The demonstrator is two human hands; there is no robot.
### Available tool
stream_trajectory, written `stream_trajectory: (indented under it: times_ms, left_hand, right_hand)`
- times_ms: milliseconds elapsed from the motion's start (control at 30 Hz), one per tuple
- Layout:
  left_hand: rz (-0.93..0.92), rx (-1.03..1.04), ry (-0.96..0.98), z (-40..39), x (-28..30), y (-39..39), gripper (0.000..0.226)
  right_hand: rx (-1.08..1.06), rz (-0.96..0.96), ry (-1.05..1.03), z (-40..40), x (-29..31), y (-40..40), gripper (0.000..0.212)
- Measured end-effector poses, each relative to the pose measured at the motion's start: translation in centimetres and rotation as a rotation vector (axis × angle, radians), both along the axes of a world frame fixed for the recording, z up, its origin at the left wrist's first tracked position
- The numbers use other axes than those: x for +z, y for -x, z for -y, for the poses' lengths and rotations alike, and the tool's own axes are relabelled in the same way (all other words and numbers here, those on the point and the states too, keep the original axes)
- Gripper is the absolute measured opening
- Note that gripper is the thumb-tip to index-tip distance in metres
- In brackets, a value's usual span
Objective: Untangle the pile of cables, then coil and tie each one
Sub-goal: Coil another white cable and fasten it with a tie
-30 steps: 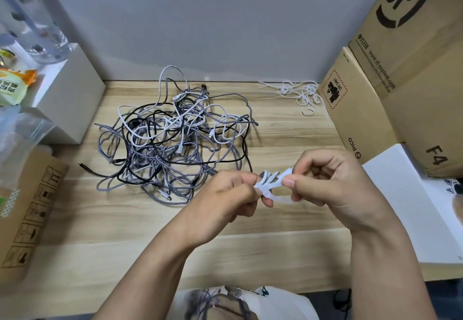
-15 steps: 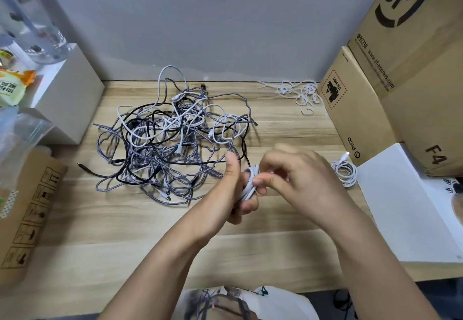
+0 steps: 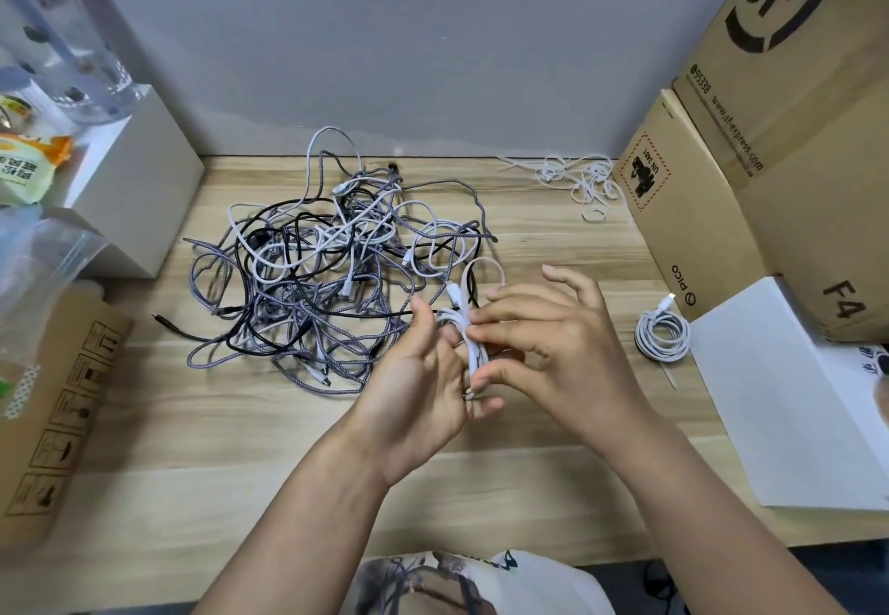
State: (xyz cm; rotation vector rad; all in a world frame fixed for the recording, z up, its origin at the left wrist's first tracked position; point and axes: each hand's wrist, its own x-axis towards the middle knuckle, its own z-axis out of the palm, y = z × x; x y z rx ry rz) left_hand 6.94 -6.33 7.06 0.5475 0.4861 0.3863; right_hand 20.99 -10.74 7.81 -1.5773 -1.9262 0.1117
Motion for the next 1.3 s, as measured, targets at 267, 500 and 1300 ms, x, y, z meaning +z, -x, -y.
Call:
stream_trajectory:
  times_ms: [267,500,1300]
  left_hand:
    - [-0.145,0.047,-0.077,0.2,-0.9,-0.2,0.058]
    - [-0.215,0.018,-0.132,0.6,-1.1,-0.5,0.055]
    - [-0.04,0.231,0.691,-1.1,-1.1,-1.0,0.035]
  right_hand:
    - [-0.063,-0.301,0.051,0.0,-1.3,0.4,0.032]
    - [-0.068,-0.507,0.071,-0.1,-1.2,0.3,0.022]
    - [-0.042,-0.336,-0.251,1.2,-3.9,4.2,0.015]
